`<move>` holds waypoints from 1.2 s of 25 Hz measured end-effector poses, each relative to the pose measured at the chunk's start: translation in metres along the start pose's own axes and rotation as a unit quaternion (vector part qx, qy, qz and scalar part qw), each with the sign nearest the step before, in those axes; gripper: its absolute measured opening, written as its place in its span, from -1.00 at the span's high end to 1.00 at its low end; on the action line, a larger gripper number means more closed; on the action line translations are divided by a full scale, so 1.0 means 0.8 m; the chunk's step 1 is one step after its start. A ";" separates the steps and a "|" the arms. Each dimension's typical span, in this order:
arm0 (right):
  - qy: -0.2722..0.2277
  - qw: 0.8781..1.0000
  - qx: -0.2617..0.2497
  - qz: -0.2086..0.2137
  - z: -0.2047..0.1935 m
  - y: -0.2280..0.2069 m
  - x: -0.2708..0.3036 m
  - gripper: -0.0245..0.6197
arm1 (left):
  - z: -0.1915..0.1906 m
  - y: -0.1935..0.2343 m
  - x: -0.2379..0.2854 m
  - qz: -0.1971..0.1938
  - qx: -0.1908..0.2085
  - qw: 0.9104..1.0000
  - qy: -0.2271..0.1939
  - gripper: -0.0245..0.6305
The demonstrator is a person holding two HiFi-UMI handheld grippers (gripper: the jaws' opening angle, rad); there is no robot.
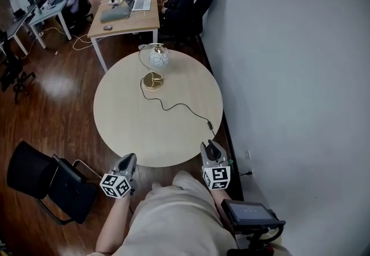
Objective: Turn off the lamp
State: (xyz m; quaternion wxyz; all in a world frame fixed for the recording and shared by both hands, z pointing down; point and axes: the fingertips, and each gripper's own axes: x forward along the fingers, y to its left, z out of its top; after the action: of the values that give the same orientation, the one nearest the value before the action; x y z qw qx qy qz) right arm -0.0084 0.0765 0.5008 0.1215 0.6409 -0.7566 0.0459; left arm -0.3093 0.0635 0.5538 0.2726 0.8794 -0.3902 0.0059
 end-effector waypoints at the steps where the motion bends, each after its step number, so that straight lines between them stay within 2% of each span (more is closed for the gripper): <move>1: -0.003 1.000 -0.011 0.000 -0.004 0.000 -0.002 0.59 | -0.004 -0.003 0.000 0.001 0.007 1.000 -0.003 0.99; 4: -0.006 0.999 -0.030 0.011 -0.013 0.004 -0.003 0.60 | -0.019 -0.009 0.001 0.010 0.011 1.000 -0.004 0.99; 9: 0.008 0.998 -0.044 0.036 -0.022 0.016 0.003 0.60 | -0.046 -0.025 0.005 0.032 -0.022 0.999 0.006 0.98; 15: 0.031 0.996 -0.071 0.052 -0.026 0.026 0.000 0.60 | -0.041 -0.041 0.002 0.042 -0.005 0.999 0.006 0.97; 19: 0.043 0.995 -0.066 0.055 -0.035 0.020 0.007 0.60 | -0.041 -0.045 0.011 0.044 0.003 0.999 0.015 0.97; 30: 0.070 0.990 -0.091 0.076 -0.056 0.036 0.011 0.79 | -0.055 -0.051 0.023 0.042 -0.008 0.999 0.033 0.97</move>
State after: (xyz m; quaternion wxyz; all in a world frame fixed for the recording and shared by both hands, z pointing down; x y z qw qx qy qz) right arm -0.0320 0.0832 0.5488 0.2281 0.5631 -0.7937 0.0305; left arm -0.2597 0.0944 0.5763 0.2920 0.8594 -0.4175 0.0432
